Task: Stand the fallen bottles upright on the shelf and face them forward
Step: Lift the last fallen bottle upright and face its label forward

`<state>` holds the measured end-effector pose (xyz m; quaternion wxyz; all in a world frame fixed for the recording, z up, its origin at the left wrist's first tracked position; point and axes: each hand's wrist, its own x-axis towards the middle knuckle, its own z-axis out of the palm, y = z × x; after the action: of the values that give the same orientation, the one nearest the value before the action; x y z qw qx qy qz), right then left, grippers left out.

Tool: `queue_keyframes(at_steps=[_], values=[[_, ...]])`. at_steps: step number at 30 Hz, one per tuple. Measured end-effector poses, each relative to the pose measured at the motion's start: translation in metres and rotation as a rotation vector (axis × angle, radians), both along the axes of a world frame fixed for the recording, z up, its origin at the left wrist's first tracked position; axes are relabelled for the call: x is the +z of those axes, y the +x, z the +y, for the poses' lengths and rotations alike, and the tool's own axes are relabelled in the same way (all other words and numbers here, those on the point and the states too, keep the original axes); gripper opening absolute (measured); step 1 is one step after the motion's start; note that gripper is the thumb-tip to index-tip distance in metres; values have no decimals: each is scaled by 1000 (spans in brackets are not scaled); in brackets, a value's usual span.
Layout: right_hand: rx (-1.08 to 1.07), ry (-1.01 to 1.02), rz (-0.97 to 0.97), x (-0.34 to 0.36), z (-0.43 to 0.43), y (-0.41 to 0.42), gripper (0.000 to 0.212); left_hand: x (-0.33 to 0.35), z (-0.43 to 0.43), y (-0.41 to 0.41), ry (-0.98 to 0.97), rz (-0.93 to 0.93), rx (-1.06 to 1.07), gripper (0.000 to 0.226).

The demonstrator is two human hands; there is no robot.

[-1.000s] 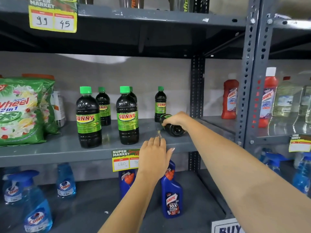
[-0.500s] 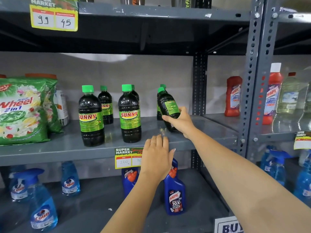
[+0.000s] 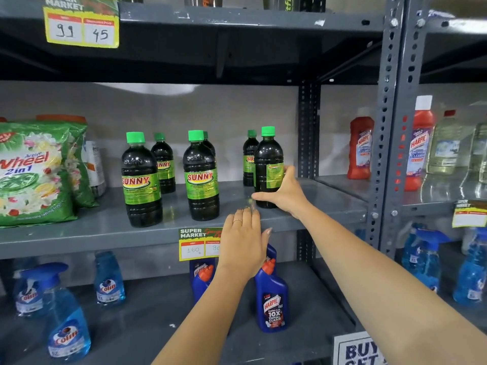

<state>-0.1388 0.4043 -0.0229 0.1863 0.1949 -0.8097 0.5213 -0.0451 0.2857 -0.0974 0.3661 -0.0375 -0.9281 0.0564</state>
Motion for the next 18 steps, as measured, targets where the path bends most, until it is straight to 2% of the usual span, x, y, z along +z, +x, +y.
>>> queue_keyframes(at_steps=[3, 5, 6, 9, 11, 15, 18], values=[[43, -32, -50, -1, 2, -3, 97, 0, 0, 0, -4, -9, -9, 61], [122, -154, -146, 1, 6, -6, 105, 1, -1, 0, -3, -6, -13, 60], [157, -224, -196, 2, 8, -6, 103, 1, -2, 1, -2, -4, -15, 60], [241, -307, -248, 3, 12, -9, 57, 2, -1, 2, 2, -10, -21, 58], [246, -283, -231, 2, 11, -8, 42, 2, -1, 3, 3, -9, -14, 57], [153, -270, -170, -1, 7, -4, 67, 2, -1, 2, 10, -13, -16, 53], [155, -245, -158, 0, 5, -2, 71, 3, -1, 3, 20, -12, -20, 50]])
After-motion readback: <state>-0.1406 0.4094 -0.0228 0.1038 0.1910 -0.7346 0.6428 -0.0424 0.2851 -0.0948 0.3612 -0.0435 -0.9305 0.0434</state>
